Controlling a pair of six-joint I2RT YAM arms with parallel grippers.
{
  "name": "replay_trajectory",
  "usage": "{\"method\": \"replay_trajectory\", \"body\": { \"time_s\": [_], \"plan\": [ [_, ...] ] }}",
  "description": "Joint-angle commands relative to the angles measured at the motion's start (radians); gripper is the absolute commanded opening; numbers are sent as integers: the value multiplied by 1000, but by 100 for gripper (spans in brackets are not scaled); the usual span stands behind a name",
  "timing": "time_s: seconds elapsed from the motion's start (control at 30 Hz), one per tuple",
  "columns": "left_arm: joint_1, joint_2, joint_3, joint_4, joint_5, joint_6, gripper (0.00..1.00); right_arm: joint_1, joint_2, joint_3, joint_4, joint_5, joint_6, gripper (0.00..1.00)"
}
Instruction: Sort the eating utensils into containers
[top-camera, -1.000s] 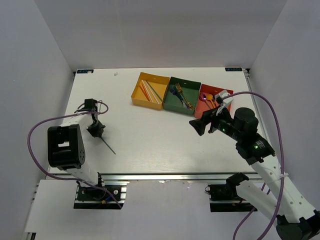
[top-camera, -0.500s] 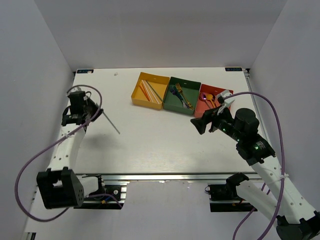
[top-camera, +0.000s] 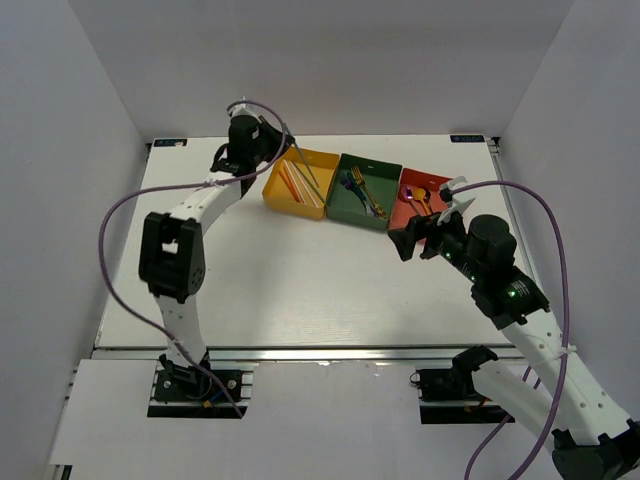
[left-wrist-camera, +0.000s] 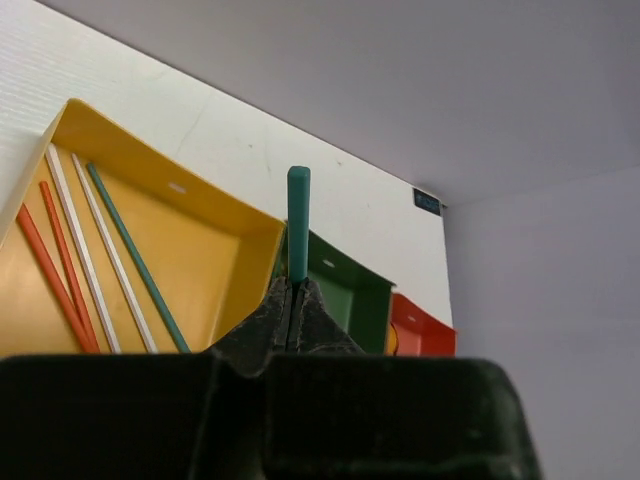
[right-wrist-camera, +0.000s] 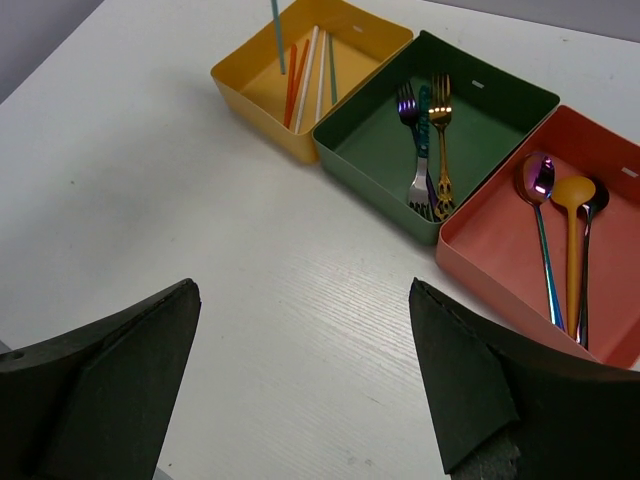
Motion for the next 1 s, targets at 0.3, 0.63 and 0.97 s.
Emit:
{"method": "replay_trajectory", "body": {
  "time_s": [0.3, 0.63, 0.97],
  "plan": [
    [2, 301, 303, -51, -58, -2, 0, -1, 6, 72, -31, 21, -9, 89],
    [-1, 146, 213, -134, -68, 5, 82, -1, 42, 113, -34, 10, 11, 89],
    [-2, -243, 197, -541, -257, 254, 98, -1, 33, 152, -91, 137, 49, 89]
  ]
}}
